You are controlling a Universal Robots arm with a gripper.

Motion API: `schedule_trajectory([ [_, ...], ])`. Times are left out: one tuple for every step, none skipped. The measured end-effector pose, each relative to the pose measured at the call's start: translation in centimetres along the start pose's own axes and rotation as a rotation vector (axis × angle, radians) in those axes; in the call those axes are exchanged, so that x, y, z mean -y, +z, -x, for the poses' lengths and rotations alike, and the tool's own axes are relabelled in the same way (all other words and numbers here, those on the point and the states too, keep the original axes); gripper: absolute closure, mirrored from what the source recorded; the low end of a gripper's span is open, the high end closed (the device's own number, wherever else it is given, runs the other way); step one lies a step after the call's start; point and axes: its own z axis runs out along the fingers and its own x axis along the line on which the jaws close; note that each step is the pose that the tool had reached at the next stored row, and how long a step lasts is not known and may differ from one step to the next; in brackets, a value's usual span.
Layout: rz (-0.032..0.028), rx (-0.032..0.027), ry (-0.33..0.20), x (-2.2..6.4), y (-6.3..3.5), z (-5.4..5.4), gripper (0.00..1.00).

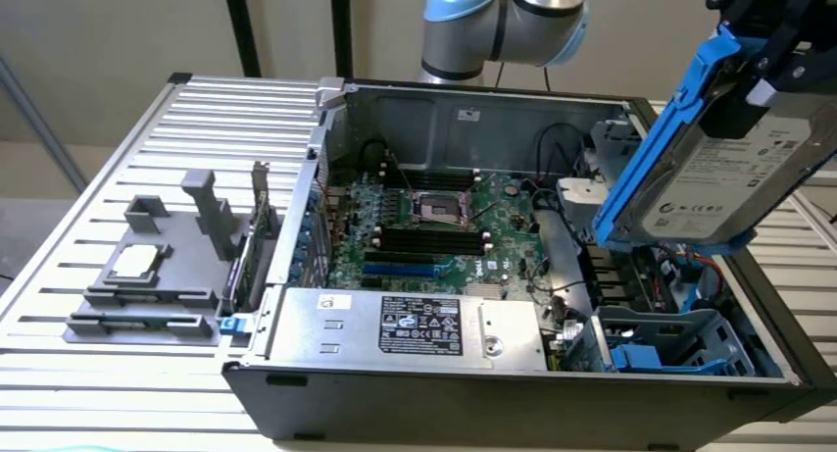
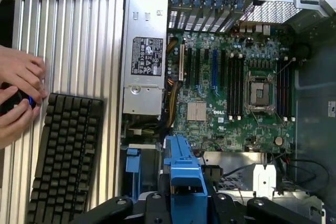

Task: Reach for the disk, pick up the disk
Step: 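Pick up the disk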

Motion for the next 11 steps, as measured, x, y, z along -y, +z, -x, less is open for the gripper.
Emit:
schedule_trajectory([
  [0.0000,-0.0001,0.000,0.25,-0.04,-0.3,0.67],
  [0.0000,0.0000,0.000,0.53,-0.07,-0.5,0.67],
  [0.0000,0.0001,0.000,0.83,-0.10,-0.7,0.67],
  [0.0000,0.0007,0.000,1.14,-0.12,-0.9,0.67],
  [0.0000,0.0019,0.000,1.46,-0.13,-1.0,0.67],
  [0.0000,0.0053,0.000,1.78,-0.11,-1.2,0.67],
  [-0.0001,0.0098,0.000,2.08,-0.09,-1.3,0.67],
  [-0.0002,0.0161,-0.001,2.40,-0.08,-1.3,0.67],
  [-0.0003,0.0222,-0.001,2.69,-0.07,-1.4,0.67],
  [-0.0004,0.0288,-0.001,2.95,-0.06,-1.5,0.67],
  [-0.0005,0.0358,-0.002,3.18,-0.03,-1.5,0.67],
])
